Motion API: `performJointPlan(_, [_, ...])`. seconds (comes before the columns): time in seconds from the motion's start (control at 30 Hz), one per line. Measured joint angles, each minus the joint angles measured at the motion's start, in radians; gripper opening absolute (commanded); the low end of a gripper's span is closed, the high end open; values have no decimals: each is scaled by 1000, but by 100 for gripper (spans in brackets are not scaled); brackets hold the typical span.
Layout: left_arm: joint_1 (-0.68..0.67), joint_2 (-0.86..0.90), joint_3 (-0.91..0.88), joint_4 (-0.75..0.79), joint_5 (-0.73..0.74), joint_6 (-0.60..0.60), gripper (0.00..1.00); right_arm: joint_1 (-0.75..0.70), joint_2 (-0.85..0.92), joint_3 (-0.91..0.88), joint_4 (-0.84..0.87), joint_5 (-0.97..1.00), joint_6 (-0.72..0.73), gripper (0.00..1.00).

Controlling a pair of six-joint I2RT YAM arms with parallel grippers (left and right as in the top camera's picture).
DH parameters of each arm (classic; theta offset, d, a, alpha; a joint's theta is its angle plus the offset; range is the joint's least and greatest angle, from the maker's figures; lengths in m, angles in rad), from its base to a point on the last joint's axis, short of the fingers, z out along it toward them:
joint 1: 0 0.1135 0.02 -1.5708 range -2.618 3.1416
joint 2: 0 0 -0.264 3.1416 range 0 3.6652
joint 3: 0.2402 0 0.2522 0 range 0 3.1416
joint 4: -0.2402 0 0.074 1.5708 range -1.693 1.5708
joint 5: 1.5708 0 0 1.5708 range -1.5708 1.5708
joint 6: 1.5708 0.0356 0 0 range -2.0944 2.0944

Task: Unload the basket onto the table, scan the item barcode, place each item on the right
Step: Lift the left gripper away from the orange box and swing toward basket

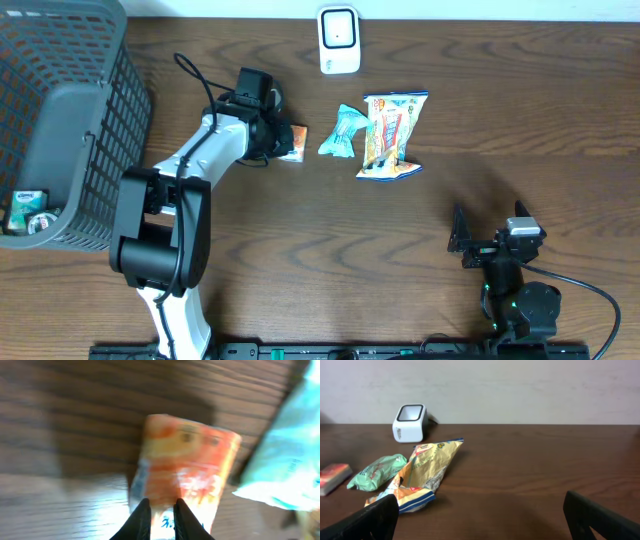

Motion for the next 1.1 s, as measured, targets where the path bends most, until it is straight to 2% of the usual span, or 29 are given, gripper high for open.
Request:
performJointPlan(0.27, [3,-56,0,-54,39,-3,43,0,0,0,0,0,0,99])
performJointPlan(0.4, [11,-204,0,-100,45,-5,62,0,0,0,0,0,0,99])
performJointPlan(0.5, [13,-340,2,-122,47,-6,87,0,0,0,0,0,0,99])
performJointPlan(0.67, [13,-500,3,-166,50,-16,96,0,0,0,0,0,0,99])
performJointPlan(0.8, [13,-560,3,-222,46,-19,100,0,0,0,0,0,0,99])
performJointPlan(1.1, [13,-565,3,-301,45,-19,98,0,0,0,0,0,0,99])
